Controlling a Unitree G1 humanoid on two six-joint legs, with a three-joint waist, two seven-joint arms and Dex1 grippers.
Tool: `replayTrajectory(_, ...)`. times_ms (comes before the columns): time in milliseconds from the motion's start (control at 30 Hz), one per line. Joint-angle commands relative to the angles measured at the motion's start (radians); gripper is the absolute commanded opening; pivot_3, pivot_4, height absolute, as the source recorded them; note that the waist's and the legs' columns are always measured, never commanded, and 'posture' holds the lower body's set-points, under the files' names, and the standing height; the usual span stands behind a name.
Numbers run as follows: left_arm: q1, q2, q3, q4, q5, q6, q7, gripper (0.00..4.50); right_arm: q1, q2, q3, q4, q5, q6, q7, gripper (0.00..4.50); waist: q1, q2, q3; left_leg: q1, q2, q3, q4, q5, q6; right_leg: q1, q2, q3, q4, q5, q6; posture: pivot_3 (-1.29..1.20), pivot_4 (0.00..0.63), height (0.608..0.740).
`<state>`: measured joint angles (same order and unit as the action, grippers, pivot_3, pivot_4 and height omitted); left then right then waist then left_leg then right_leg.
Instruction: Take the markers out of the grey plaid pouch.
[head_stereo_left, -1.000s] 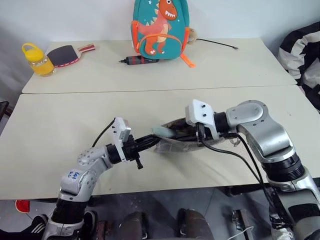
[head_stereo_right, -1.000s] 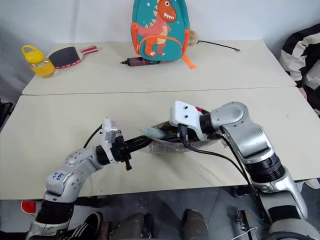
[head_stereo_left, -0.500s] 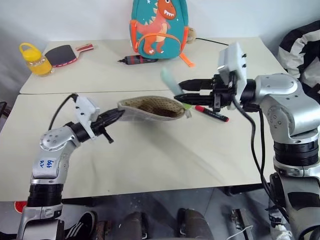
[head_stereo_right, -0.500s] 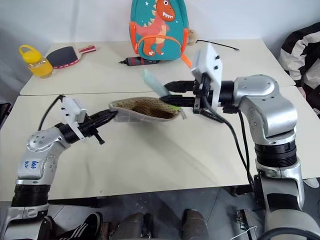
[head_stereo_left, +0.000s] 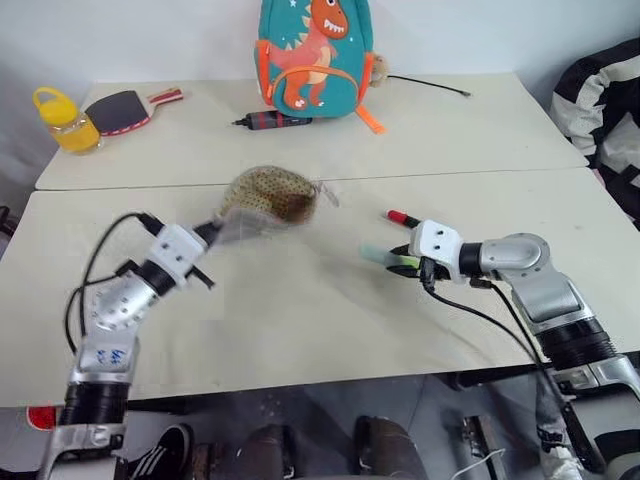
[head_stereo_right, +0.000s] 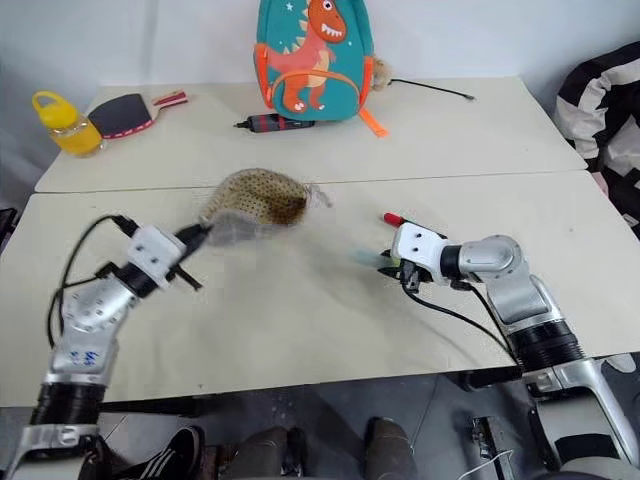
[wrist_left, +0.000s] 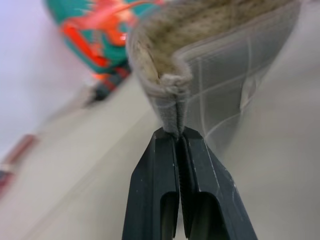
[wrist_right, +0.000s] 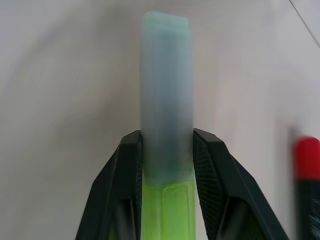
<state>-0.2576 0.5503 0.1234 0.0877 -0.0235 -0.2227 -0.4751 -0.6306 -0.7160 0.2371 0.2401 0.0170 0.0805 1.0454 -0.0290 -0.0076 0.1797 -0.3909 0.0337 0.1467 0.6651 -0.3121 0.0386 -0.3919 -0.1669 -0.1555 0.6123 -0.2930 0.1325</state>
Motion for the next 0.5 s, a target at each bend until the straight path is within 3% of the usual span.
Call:
replayTrajectory(33,0.039,-0.018,-0.011,-0.091,-0.049,0.025,-0.023,0.0,-0.007,-0.026,-0.005,0.023,-0.033,-0.028,0.013,1.04,0.003,0.0,0.0,0.0,0.0,0.0,0.001,0.0,0.0,0.0,0.0,0.0,0.0,0.0,0.0,0.0,0.15,0.74)
replayTrajectory(67,0.049,-0.021,-0.011,-0.102,-0.057,0.03,-0.028,0.52,-0.007,-0.026,-0.008,0.029,-0.032,-0.026,0.018,1.04,0.004,0.0,0.0,0.0,0.0,0.0,0.001,0.001,0.0,0.0,0.0,0.0,0.0,0.0,0.0,0.0,0.15,0.74)
replayTrajectory(133,0.064,-0.017,-0.011,-0.106,-0.057,0.036,-0.038,1.05,-0.006,-0.023,-0.015,0.036,-0.021,-0.005,0.037,1.04,0.005,0.0,0.0,0.0,0.0,0.0,0.002,0.002,0.001,0.001,-0.001,0.001,0.0,0.0,0.0,0.0,0.15,0.74)
replayTrajectory(233,0.065,-0.027,0.014,-0.103,-0.09,0.057,-0.035,2.03,-0.002,-0.014,-0.03,0.029,-0.001,0.022,0.048,2.01,0.005,0.0,0.0,0.0,0.0,-0.001,0.001,0.002,0.001,0.001,-0.001,0.0,0.0,0.0,0.0,0.0,0.15,0.74)
replayTrajectory(367,0.083,-0.054,0.06,-0.201,-0.309,0.202,-0.104,3.31,0.01,0.003,-0.069,-0.017,0.07,0.084,0.071,3.39,0.002,0.0,0.0,0.0,0.0,-0.001,0.001,0.002,0.0,0.0,-0.001,0.0,0.001,0.0,0.0,0.0,0.15,0.74)
replayTrajectory(500,0.178,-0.007,0.095,-0.345,-0.433,0.319,-0.187,3.31,0.046,0.046,-0.196,-0.111,0.252,0.221,0.063,3.39,0.001,0.0,0.0,0.0,0.0,-0.002,-0.001,0.002,0.0,0.0,-0.001,-0.001,0.0,0.0,0.0,0.0,0.15,0.74)
